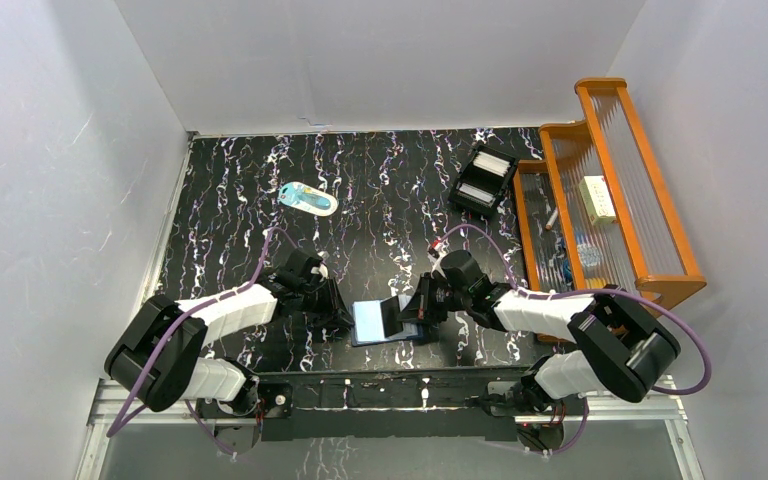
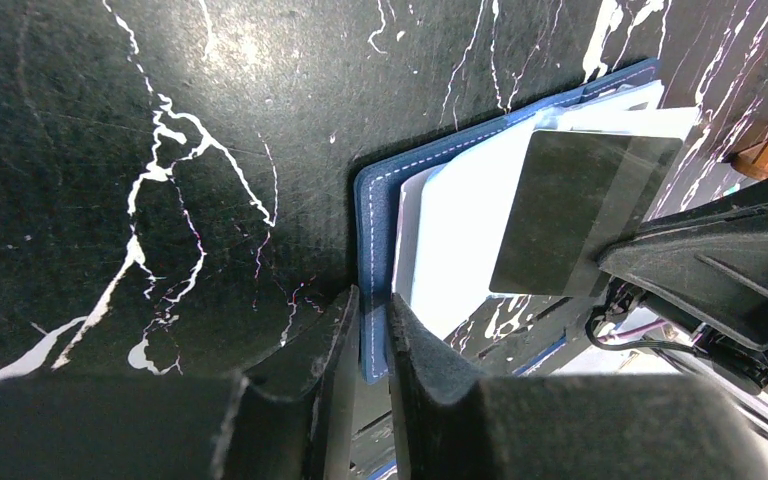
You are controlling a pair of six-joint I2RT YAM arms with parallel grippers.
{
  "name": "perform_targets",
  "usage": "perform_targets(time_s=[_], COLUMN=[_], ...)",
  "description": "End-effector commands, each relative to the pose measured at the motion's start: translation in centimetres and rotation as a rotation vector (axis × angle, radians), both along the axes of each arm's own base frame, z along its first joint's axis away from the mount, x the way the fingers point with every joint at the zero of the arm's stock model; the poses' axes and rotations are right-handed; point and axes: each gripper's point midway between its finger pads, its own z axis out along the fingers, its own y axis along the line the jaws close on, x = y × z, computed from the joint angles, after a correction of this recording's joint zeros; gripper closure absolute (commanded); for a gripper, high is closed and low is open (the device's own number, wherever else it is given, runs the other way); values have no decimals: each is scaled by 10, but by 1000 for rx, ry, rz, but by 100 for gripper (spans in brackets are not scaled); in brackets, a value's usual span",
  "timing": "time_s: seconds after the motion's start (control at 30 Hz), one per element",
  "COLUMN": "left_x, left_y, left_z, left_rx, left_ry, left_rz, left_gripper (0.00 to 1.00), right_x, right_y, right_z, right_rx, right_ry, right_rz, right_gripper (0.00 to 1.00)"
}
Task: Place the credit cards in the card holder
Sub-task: Insert the credit card into the card holder.
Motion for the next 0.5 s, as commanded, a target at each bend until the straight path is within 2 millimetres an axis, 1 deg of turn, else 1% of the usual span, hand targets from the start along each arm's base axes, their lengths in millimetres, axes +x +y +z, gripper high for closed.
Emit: perform_targets(time_s=[0.0,0.27,0.37,0.47], left_x=[-8,-9,-9,-9], left_y=[3,4,4,4], left_z=[-6,-7,-7,-7], left_rx=[6,10,12,12], left_ry=[32,34,34,34], left_rz=[-9,-10,-9,-9], left_gripper=[85,88,88,88], right_x=[1,7,8,7], right_y=[8,7,6,6], right_z=[9,22,22,17], right_rx=[53,65,58,48], right_ry=[-32,-77,-84,-76], right_rz=[26,1,-3,5], right_gripper=[100,100,100,100])
